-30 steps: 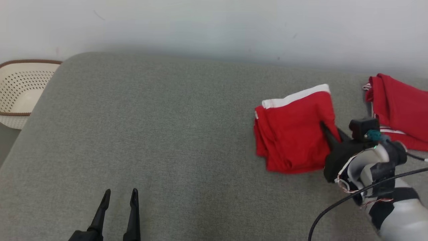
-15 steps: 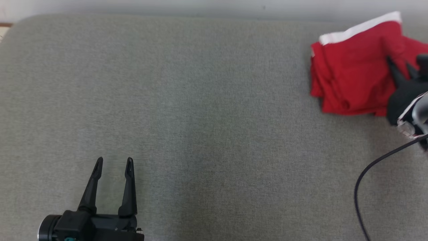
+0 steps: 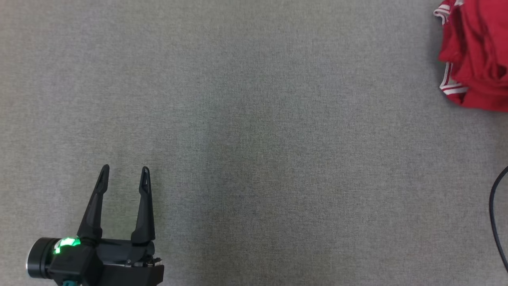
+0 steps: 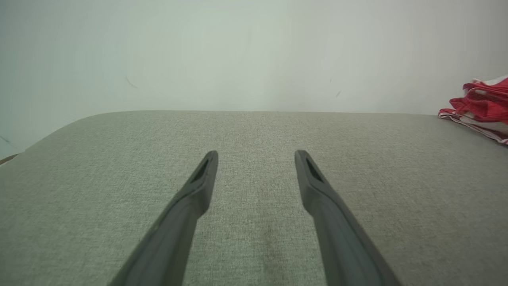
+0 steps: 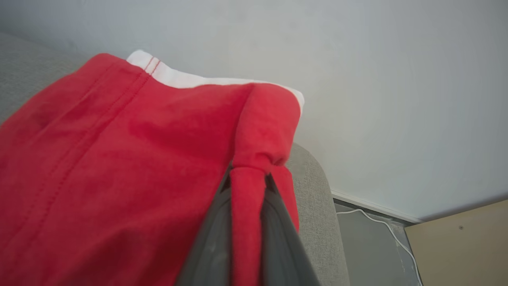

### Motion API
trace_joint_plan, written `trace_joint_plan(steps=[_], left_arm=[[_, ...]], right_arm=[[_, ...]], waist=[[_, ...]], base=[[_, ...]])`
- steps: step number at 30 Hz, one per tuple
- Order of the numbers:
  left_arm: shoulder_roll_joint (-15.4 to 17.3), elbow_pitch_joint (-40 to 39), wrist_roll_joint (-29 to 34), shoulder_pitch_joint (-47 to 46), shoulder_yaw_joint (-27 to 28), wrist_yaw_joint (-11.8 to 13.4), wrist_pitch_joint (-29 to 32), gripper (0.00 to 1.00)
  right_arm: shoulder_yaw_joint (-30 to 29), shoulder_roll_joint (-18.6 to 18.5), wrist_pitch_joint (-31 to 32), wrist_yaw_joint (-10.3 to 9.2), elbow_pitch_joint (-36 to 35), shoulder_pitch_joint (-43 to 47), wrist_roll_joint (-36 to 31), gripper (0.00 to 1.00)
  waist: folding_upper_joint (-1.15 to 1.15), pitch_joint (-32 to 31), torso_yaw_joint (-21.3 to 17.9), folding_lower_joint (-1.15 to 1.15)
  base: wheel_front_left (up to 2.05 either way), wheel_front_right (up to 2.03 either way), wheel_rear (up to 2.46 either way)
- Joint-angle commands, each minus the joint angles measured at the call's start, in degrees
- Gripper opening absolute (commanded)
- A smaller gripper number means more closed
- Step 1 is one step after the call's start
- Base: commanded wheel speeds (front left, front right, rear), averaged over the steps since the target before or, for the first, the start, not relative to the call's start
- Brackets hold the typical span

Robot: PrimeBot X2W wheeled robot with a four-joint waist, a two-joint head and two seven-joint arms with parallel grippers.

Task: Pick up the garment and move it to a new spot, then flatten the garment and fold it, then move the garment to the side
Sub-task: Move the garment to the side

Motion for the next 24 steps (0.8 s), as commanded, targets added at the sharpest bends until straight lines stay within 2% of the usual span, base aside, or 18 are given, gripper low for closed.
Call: trace_joint_plan(steps=[1, 8, 21, 22, 23, 24], left_arm=[[0.56, -0.63, 0.57, -0.72, 0.36, 0.18, -0.05, 1.00], [0.93, -1.65, 1.06, -0.82, 0.29, 0.29, -0.05, 1.00], [0.98, -2.05, 1.25, -1.44, -0.27, 0.63, -0.05, 1.00], [0.96, -2.08, 1.23, -1.47, -0.33, 0.61, -0.05, 1.00], [0.96, -2.08, 1.23, -1.47, -0.33, 0.61, -0.05, 1.00], [0.96, -2.05, 1.22, -1.50, -0.30, 0.68, -0.06, 1.00]], right_arm=[[0.59, -0.50, 0.30, -0.01, 0.06, -0.98, 0.88, 0.00], [2.61, -1.31, -0.14, -0.02, 2.06, -3.75, 0.56, 0.00], [5.25, -0.25, -1.62, -0.02, 8.02, -7.61, -0.73, 0.00], [5.17, -0.11, -1.51, -0.02, 8.65, -7.75, -0.37, 0.18], [5.17, -0.11, -1.51, -0.02, 8.65, -7.75, -0.37, 0.18], [5.30, 0.11, -1.54, -0.02, 9.20, -7.82, -0.32, 0.75]], waist=[[-0.01, 1.30, -0.61, -0.01], [-0.01, 2.94, -0.58, -0.01], [-0.01, 4.45, 0.57, -0.01], [-0.01, 4.53, 0.65, -0.01], [-0.01, 4.53, 0.65, -0.01], [-0.01, 4.58, 0.70, -0.01]], base=[[0.00, 0.00, 0.00], [0.00, 0.00, 0.00], [0.00, 0.00, 0.00], [0.00, 0.00, 0.00], [0.00, 0.00, 0.00], [0.00, 0.00, 0.00]])
